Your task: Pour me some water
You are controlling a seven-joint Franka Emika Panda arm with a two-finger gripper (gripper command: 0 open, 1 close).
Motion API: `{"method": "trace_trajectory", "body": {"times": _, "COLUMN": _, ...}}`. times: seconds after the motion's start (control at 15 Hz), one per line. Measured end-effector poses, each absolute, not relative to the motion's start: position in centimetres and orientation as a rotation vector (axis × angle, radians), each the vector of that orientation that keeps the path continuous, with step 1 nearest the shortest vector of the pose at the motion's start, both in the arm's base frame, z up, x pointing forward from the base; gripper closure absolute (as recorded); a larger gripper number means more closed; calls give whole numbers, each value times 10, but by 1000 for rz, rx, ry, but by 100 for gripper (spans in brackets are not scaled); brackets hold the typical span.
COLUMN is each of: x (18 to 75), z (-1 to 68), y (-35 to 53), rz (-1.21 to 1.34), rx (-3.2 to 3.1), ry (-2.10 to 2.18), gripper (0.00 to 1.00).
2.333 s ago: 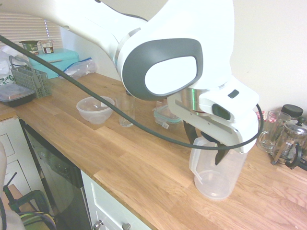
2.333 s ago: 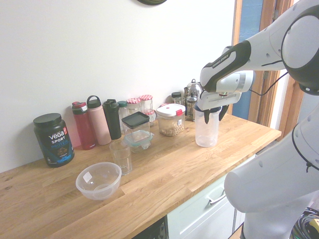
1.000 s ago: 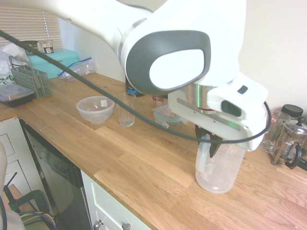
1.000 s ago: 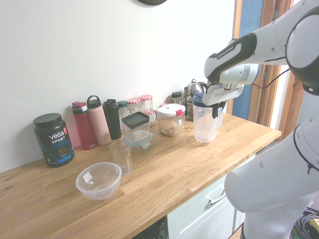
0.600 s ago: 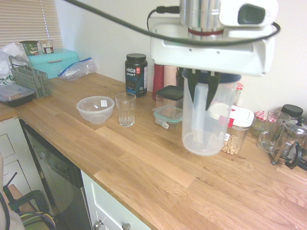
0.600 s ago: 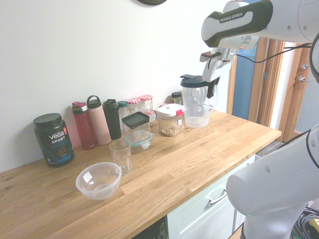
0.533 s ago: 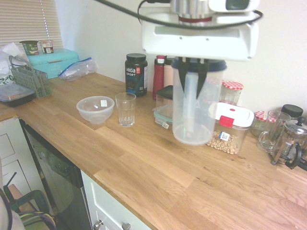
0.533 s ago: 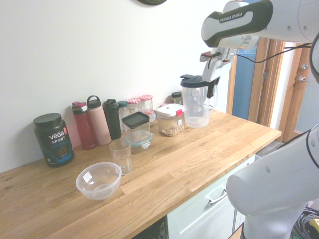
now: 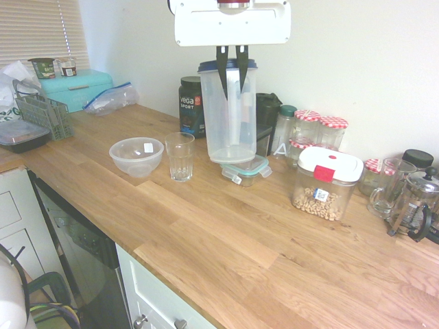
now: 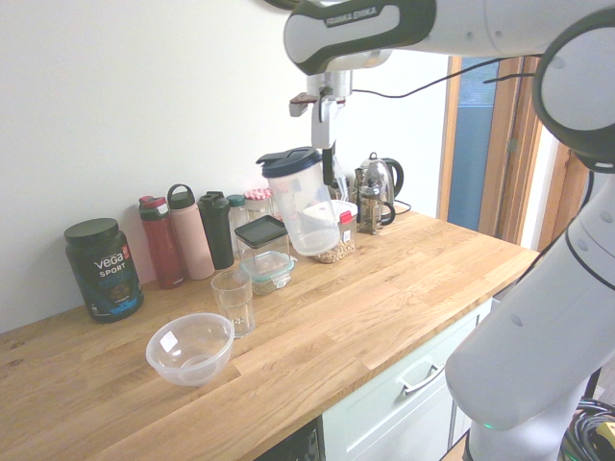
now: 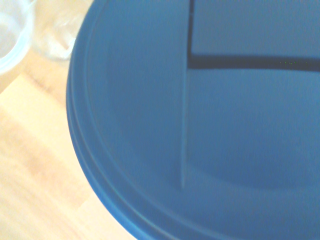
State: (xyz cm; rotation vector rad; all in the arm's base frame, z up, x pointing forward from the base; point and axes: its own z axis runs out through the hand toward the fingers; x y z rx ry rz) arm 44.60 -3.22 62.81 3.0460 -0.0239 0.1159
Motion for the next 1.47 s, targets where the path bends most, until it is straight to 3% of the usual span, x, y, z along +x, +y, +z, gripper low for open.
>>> {"method": "trace_trajectory", "body": {"times": 0.8, "x": 456, "z": 559, "y": 83, "rz": -158, "rx": 2483, "ry": 645, "gripper": 100}}
{"method": "trace_trajectory", "body": {"times": 1.47, "x": 501, "z": 533, "y": 109, "rz": -298, "rx": 2499, "ry": 412, "gripper": 100}}
